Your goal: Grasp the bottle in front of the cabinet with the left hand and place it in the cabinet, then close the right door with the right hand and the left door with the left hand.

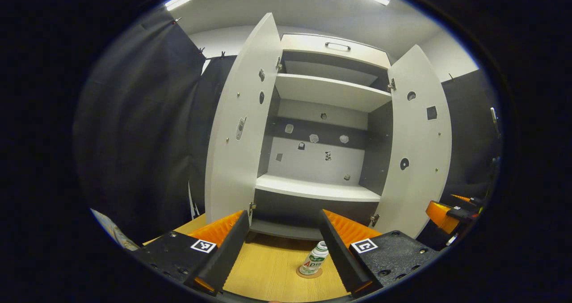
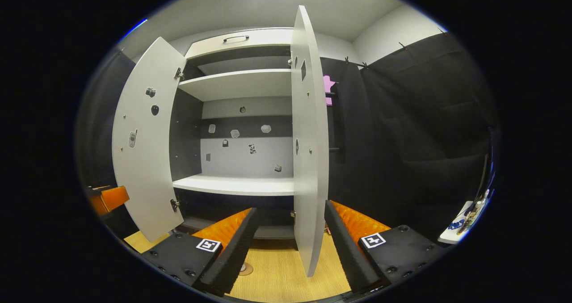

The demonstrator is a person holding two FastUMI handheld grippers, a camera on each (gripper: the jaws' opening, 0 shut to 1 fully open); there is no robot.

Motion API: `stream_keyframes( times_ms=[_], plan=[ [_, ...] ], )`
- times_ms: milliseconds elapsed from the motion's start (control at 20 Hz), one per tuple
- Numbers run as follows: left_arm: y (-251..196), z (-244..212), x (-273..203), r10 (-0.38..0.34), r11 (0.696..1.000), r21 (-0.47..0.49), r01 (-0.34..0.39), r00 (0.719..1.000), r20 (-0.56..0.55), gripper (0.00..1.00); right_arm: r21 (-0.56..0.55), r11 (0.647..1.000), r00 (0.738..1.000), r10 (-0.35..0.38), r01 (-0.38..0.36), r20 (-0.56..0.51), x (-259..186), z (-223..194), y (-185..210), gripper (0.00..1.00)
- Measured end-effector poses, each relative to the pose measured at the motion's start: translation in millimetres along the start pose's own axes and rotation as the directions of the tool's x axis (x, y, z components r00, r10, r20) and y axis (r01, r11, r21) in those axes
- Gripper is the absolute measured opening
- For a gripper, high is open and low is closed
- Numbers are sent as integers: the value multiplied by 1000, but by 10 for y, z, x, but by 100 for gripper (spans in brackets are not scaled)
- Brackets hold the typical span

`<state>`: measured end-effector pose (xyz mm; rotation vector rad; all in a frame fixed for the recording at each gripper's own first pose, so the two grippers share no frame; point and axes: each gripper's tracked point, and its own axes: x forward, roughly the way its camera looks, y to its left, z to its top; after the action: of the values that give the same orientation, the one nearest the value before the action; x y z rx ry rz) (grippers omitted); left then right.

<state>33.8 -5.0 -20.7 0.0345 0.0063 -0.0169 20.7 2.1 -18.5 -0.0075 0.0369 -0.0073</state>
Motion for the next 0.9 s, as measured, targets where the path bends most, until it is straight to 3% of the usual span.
stream_keyframes(
  times_ms=[500,700,900],
  plan=[
    [-657,-956,514,-176,984,20,178,982,-67,92,-20,998,998,-65,65,-11,71,-36,-180,98],
    [-885,-1360,706,-222,974,30,226,970,-103,95,-26,996,996,-83,83,-21,66,-40,-234,98],
    [-1067,-1821,871,-255,957,106,272,955,-151,95,-18,995,995,-100,99,-11,46,36,-333,98]
  ],
)
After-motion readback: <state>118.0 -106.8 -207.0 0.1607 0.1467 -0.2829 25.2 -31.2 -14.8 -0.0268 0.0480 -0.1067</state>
